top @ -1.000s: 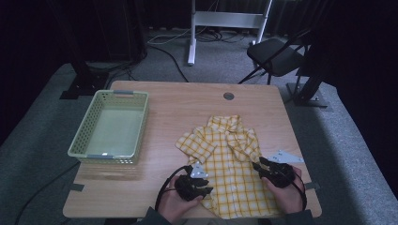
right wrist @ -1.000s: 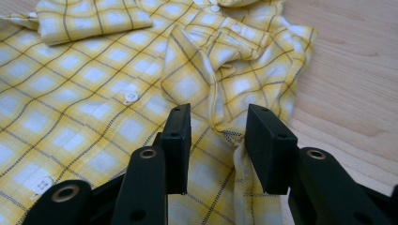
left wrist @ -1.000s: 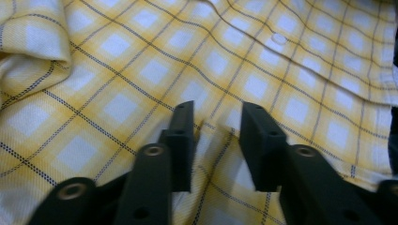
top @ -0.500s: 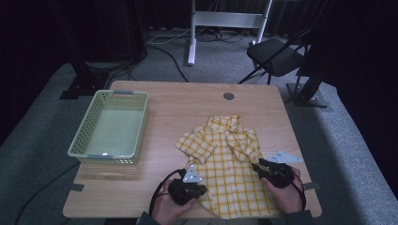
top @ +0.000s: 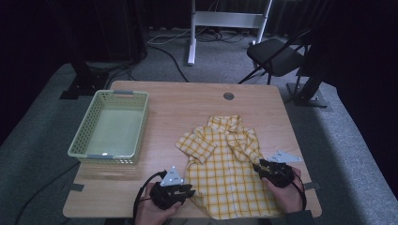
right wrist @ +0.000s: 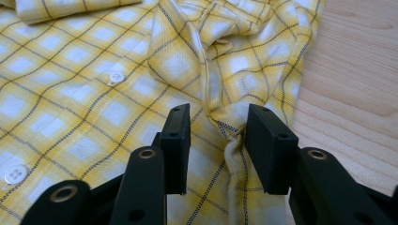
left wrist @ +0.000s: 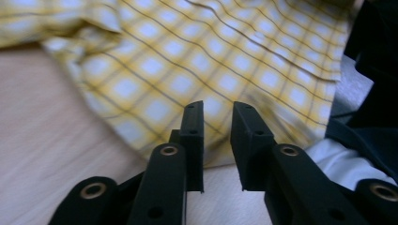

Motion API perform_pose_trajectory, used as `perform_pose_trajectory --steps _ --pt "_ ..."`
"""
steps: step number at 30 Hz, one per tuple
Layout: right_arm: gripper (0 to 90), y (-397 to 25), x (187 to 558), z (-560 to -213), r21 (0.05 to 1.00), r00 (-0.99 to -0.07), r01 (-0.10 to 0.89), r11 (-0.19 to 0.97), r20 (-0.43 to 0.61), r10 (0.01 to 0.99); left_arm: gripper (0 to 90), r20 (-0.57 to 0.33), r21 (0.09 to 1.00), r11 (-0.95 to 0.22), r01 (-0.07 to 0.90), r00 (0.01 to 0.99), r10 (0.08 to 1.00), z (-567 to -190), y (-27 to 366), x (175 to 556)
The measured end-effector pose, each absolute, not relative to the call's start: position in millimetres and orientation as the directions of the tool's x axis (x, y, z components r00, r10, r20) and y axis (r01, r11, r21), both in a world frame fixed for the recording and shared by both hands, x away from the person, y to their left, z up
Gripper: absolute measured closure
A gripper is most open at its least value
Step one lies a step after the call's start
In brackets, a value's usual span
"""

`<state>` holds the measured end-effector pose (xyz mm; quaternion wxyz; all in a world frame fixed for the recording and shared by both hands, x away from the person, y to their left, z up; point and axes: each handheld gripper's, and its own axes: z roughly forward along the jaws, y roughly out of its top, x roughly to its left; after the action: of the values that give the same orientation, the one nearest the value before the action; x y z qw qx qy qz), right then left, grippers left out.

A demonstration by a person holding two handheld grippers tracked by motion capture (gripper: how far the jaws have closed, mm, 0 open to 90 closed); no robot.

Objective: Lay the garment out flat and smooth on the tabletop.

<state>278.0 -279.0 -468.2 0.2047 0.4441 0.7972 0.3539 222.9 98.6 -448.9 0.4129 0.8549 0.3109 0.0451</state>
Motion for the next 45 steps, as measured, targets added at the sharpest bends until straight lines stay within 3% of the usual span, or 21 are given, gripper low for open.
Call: perform_pose_trajectory --steps 13,32,45 --pt "59.7 -278.6 279.8 -471.0 0.741 -0.523 0.568 0.358 -0.011 0.852 62.6 -0.152 0.700 -0.464 0.542 0.749 0.645 -464.1 93.4 250.0" --pt "62.7 -271.1 286.5 -449.9 0.772 -0.545 0.521 0.365 -0.028 0.838 58.1 -0.047 0.708 -0.521 0.476 0.768 0.638 -459.7 48.6 297.4" --pt "62.8 -241.5 309.4 -441.6 0.776 -0.589 0.499 0.386 -0.023 0.808 56.6 -0.044 0.686 -0.527 0.502 0.751 0.659 -469.1 37.1 318.3"
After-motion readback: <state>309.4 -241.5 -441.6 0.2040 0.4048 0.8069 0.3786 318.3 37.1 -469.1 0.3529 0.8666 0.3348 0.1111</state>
